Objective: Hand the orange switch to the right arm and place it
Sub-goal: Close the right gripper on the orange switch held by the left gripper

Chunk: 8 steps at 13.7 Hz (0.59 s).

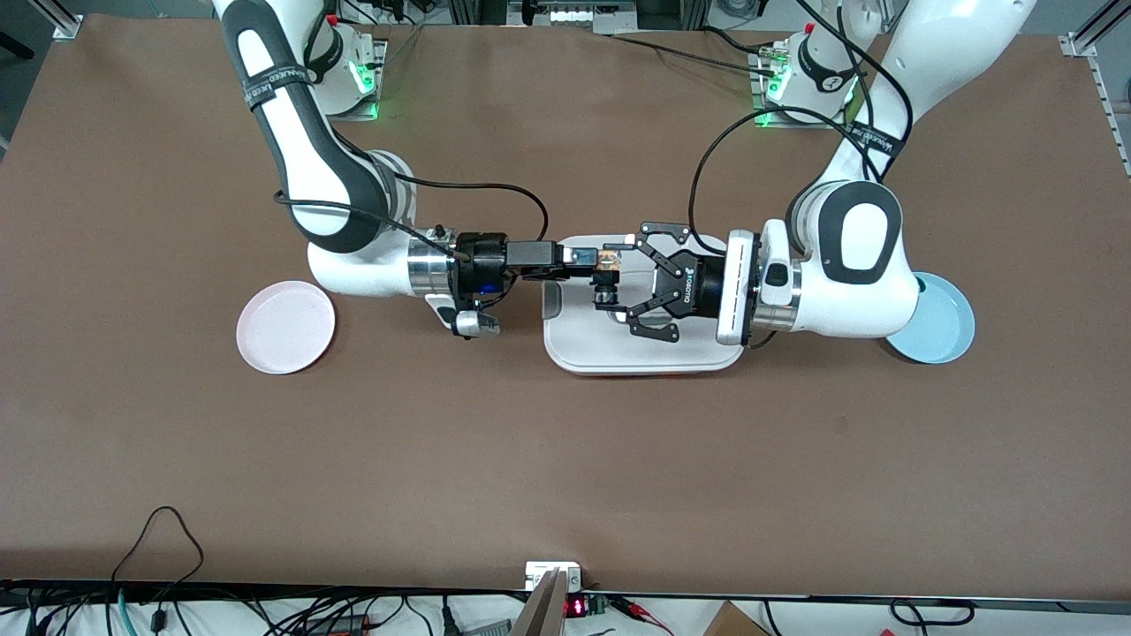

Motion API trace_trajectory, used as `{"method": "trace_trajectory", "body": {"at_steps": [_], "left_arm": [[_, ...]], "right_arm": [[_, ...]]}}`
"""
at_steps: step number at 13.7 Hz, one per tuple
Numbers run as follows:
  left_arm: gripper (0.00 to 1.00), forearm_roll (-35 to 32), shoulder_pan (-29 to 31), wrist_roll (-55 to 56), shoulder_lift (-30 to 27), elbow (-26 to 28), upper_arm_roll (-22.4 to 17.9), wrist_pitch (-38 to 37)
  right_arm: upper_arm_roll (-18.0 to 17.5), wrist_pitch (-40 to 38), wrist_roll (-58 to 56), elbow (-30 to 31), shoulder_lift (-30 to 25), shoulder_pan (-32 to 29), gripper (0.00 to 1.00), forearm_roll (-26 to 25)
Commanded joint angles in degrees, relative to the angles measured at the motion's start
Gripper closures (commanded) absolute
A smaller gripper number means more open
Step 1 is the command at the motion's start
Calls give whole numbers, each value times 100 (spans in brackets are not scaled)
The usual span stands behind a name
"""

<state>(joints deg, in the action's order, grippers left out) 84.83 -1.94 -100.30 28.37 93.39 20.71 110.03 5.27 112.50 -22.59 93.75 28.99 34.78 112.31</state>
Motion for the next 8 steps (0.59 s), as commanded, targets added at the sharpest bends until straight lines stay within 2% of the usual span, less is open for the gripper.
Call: {"method": "trace_trajectory", "body": {"at_steps": [1, 5, 8], "left_arm": [[100, 209, -17, -289, -121, 136, 21, 115], [100, 341, -61, -271, -112, 136, 21, 124], [100, 350, -61, -271, -121, 136, 29, 124]], "right_arm": [[18, 80, 26, -129, 107, 73, 2, 98], [18, 255, 26, -137, 125, 143, 9, 98], [18, 255, 26, -138, 133, 135, 10, 98]]}}
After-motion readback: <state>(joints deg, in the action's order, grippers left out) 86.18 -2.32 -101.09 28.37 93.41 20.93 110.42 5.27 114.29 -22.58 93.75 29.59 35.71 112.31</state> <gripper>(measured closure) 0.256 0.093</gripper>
